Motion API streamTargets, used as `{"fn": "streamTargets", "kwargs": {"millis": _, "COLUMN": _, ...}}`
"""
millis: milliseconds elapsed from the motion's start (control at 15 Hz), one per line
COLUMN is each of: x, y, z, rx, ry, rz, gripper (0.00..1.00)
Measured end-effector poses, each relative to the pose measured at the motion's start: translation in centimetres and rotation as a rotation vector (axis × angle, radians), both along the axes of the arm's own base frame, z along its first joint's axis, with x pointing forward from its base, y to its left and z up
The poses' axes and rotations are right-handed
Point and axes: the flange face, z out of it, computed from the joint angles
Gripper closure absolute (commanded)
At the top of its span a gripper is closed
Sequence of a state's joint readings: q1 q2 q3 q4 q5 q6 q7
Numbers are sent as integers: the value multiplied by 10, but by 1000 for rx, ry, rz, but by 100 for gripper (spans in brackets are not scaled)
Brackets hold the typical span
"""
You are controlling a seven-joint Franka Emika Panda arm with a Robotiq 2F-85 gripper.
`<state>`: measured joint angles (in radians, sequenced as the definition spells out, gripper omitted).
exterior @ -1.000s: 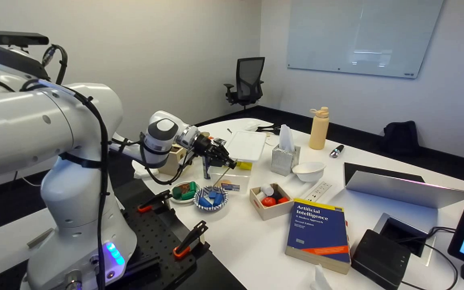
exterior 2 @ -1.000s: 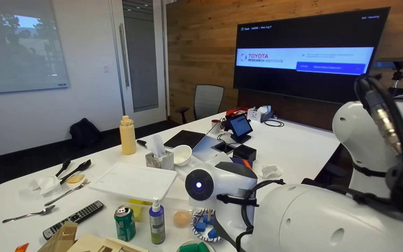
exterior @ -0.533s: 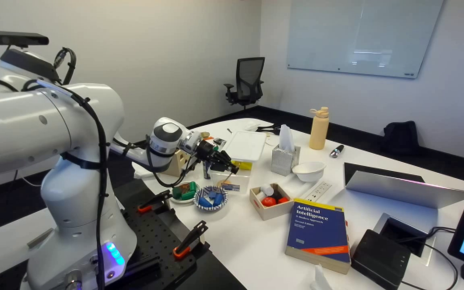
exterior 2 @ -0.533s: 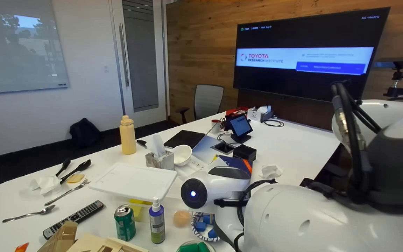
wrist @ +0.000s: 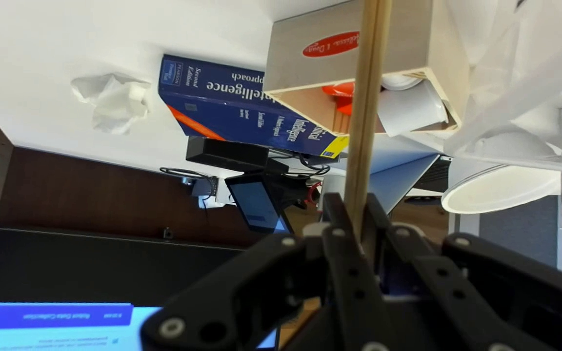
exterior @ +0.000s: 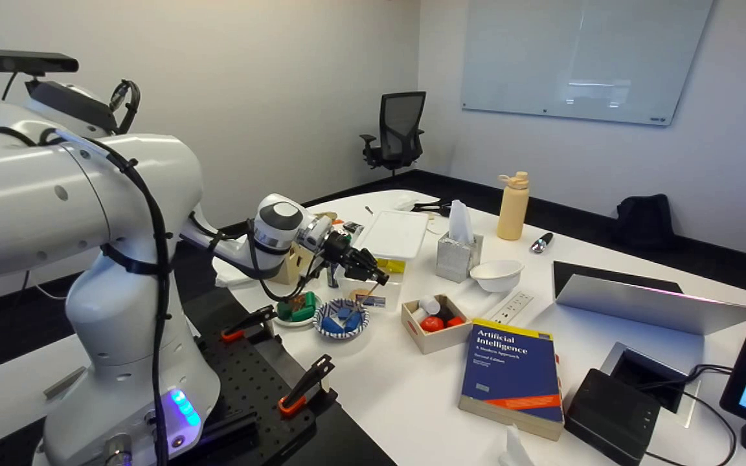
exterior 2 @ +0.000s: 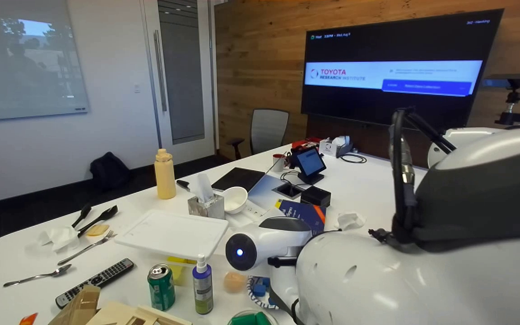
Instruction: Use the chopsticks to stir in the bowl
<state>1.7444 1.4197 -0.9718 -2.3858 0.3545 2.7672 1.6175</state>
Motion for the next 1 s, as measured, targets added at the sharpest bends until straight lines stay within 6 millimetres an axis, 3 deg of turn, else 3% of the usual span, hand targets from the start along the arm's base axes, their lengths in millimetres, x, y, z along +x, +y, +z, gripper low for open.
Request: {"fn": "streamTargets", "kwargs": {"millis": 1000, "x": 11, "y": -4, "z": 5, "rx": 86, "ry": 40, "rz": -86, "gripper": 97}}
